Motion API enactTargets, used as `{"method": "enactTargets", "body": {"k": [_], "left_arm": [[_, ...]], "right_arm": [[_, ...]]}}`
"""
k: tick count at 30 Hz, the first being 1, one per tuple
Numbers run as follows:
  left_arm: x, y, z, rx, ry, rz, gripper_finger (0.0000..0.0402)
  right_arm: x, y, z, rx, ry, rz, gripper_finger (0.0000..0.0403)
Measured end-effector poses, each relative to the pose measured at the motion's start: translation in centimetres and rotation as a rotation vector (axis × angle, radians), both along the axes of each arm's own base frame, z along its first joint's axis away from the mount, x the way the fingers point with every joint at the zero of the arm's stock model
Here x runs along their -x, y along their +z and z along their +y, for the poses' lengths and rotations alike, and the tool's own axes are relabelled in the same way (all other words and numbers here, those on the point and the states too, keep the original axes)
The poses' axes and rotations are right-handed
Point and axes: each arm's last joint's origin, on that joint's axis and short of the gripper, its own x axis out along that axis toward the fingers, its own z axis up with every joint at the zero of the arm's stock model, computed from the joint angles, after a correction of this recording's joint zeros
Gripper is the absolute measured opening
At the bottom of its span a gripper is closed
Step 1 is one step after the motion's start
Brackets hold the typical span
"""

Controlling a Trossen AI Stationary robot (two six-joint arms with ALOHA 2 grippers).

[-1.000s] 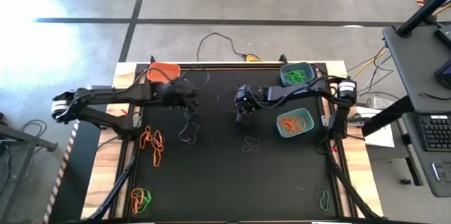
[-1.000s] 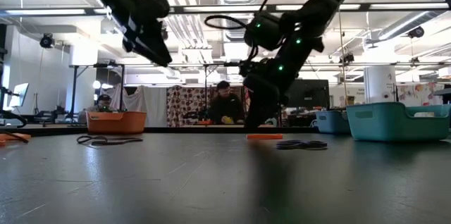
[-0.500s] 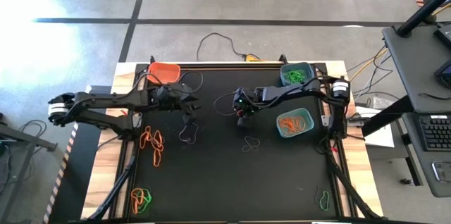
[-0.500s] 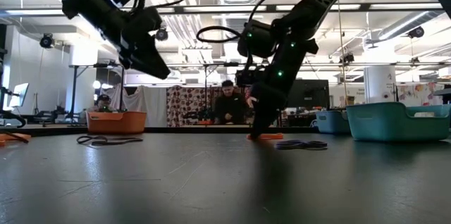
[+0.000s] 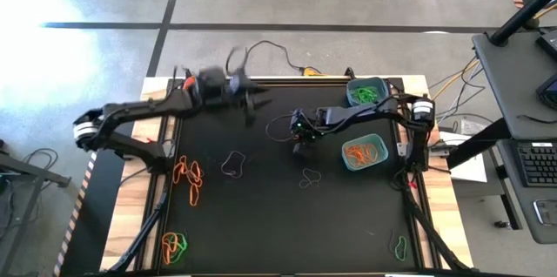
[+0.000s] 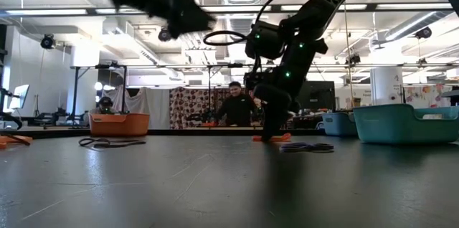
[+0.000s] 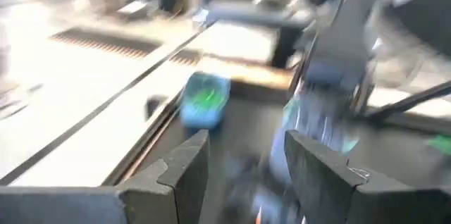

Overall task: Sort rubber bands into baskets
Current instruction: Put the orange rubber band into the green bin

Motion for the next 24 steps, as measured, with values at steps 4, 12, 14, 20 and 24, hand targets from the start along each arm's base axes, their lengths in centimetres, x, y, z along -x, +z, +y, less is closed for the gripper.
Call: {"method": "enactTargets", "body": {"k": [4, 12, 14, 20, 24], "left_arm": [[-1.0, 3.9, 2.6, 0.03, -0.278, -0.087, 0.017], [-1.2, 5.2, 3.3, -0.084, -0.384, -0.037, 0.0155], [-1.3, 4.7, 3.1, -0.121, -0.393, -0.052, 0.0154], [-1.2, 2.7, 2.8, -0.081, -0.388, -0.089, 0.0154], [-0.7, 1.1, 1.9, -0.024, -0.401, -0.055, 0.0154]], "right_arm": [[0.7, 1.9, 0.4, -0.055, -0.114, 0.02, 0.0009], [4.5, 12.7, 2.4, -0.159, -0.346, 0.064, 0.0009], [6.1, 15.1, 3.0, -0.184, -0.422, 0.07, 0.0009], [10.8, 19.5, 5.2, -0.252, -0.632, 0.092, 0.0009], [12.7, 19.5, 6.0, -0.24, -0.672, 0.107, 0.0009]]}}
